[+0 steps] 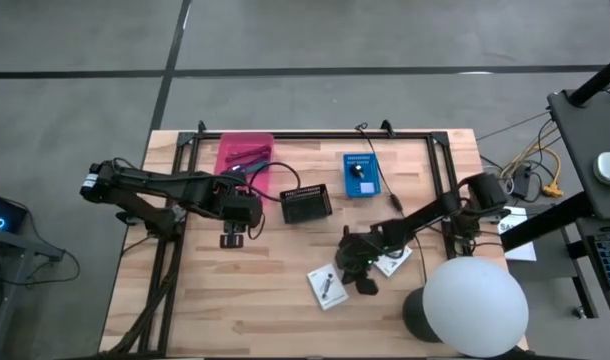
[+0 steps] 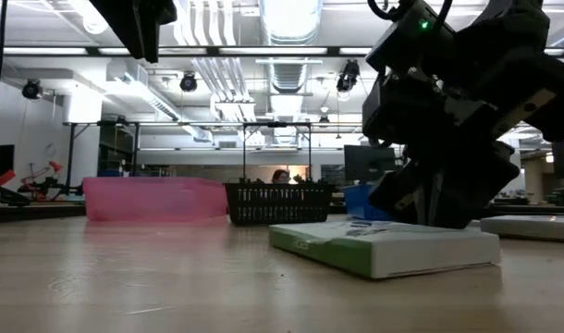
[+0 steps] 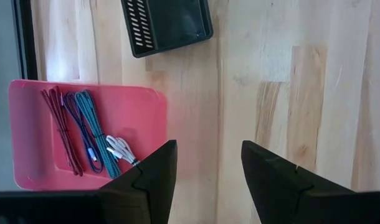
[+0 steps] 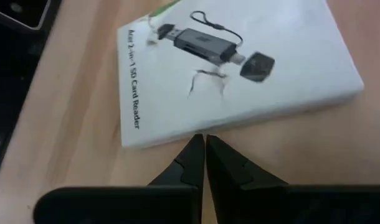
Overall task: Pick and place items into bin
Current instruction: Move the left white card reader box to the center of the table, then put the right white card reader box into the black bin
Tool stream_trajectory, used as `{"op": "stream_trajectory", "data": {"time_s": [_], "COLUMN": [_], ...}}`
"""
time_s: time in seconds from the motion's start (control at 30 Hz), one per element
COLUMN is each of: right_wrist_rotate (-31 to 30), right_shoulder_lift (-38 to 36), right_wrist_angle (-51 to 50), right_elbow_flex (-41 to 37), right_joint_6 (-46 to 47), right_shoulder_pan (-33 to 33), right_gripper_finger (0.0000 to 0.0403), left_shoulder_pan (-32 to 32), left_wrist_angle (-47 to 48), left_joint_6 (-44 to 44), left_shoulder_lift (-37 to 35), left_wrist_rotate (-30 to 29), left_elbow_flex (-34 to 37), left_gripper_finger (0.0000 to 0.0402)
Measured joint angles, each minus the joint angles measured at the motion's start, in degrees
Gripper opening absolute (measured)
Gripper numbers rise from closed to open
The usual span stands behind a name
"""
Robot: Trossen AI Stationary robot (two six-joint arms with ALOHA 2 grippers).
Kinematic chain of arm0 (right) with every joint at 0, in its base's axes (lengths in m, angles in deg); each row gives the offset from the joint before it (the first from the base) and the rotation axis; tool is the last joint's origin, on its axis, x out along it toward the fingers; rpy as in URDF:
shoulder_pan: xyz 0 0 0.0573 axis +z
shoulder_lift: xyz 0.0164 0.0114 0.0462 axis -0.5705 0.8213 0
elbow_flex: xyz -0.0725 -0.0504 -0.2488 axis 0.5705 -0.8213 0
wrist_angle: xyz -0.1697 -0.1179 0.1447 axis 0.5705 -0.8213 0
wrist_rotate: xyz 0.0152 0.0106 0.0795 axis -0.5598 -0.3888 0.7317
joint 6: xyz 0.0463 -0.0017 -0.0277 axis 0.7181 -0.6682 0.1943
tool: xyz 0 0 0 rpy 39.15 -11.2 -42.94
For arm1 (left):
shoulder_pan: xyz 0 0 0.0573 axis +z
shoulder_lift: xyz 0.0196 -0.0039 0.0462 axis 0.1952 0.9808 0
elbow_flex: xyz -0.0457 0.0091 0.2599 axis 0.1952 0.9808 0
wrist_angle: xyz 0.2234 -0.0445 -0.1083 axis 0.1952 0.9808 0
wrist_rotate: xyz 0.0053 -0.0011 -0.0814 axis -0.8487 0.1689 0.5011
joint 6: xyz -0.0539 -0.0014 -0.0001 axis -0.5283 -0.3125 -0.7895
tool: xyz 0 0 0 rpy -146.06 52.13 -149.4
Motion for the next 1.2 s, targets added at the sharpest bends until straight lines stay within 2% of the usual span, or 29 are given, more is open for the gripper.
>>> {"op": "stream_trajectory", "data": {"time_s": [0.27, 0.4, 0.67, 0.87, 0.97, 1.07, 1.2], "right_wrist_rotate": [0.3, 1.0, 9.1, 8.7, 4.9, -3.3, -12.0], "right_shoulder_lift": [2.4, 5.2, 12.3, 11.6, 8.9, 5.2, -1.1], "right_wrist_angle": [2.8, 2.9, 2.9, -1.5, -9.1, -18.5, -24.5], "right_elbow_flex": [4.7, 8.2, 16.4, 19.5, 20.3, 20.4, 17.9], "right_joint_6": [-0.2, -3.4, -10.3, -12.9, -15.0, -16.7, -16.3], "right_shoulder_pan": [0.5, 0.5, -0.2, -1.2, -2.1, -2.8, -3.5], "right_gripper_finger": [0.0008, 0.0008, 0.0008, 0.0008, 0.0008, 0.0008, 0.0008], "left_shoulder_pan": [0.0, 0.0, 0.0, 0.0, -0.1, -0.1, -0.1], "left_wrist_angle": [0.0, 0.0, 0.5, 1.0, 1.0, 0.6, -1.4], "left_joint_6": [2.3, 2.9, 3.7, 3.7, 3.7, 3.6, 3.2], "left_shoulder_lift": [0.0, 0.0, -0.1, -0.2, -0.3, -0.3, -0.2], "left_wrist_rotate": [0.0, 0.0, 0.0, 0.0, 0.0, 0.0, 0.1], "left_elbow_flex": [0.0, 0.0, 0.0, 0.0, 0.0, 0.0, 0.0], "left_gripper_finger": [0.0164, 0.0164, 0.0164, 0.0164, 0.0164, 0.0164, 0.0164]}}
